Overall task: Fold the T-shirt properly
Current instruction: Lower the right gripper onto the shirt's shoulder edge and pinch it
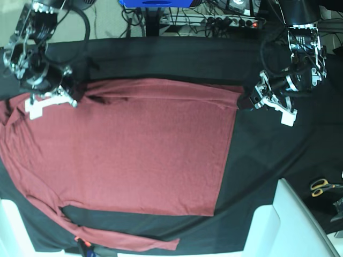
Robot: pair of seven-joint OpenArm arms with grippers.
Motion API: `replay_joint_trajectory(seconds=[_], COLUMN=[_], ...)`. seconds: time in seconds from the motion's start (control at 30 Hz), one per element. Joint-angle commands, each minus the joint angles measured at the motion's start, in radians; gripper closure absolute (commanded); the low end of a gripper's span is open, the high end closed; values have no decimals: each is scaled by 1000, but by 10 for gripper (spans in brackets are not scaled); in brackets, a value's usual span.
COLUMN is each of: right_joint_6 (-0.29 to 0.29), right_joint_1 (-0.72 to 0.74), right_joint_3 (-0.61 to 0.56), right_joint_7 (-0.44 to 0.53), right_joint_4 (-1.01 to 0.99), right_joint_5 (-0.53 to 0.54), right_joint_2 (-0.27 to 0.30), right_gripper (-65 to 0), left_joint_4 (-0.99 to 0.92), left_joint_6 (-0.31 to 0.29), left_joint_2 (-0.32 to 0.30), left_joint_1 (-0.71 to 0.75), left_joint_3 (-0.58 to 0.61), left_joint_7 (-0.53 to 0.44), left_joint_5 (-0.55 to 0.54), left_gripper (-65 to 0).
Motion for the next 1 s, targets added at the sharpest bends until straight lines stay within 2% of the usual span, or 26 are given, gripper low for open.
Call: replay_joint_trajectory(seconds=[0.0,0.07,0.2,0.37,0.8,0.97], right_joint_6=[3,1,-51,-52,-54,-55], right_joint_1=[21,44,75,108,167,194], right_joint_3=[1,1,-4,1,1,-1], right_joint_7=[-6,-22,-22,-19,-17,-3], right_joint_4=[15,14,-28,-109,-126,-207], right_joint_5=[12,11,11,14,11,11], right_joint_2=[7,7,20,35,50,61], right_gripper=[-6,-6,-6,-5,-5,-5], left_joint_4=[13,13,13,13,13,13], left_joint_6=[-6,-6,-6,-6,-6,-4], left_joint_2=[-13,-13,-13,-13,-13,-11], left_joint_1=[-12,-12,-13,-13,-67,-81], left_joint_3=[-7,-7,-9,-9,-9,-2], left_joint_7=[-1,-1,-1,-3,-1,-1], left_joint_5=[-21,-24,-24,-26,-26,-26], left_gripper=[0,0,0,0,0,0])
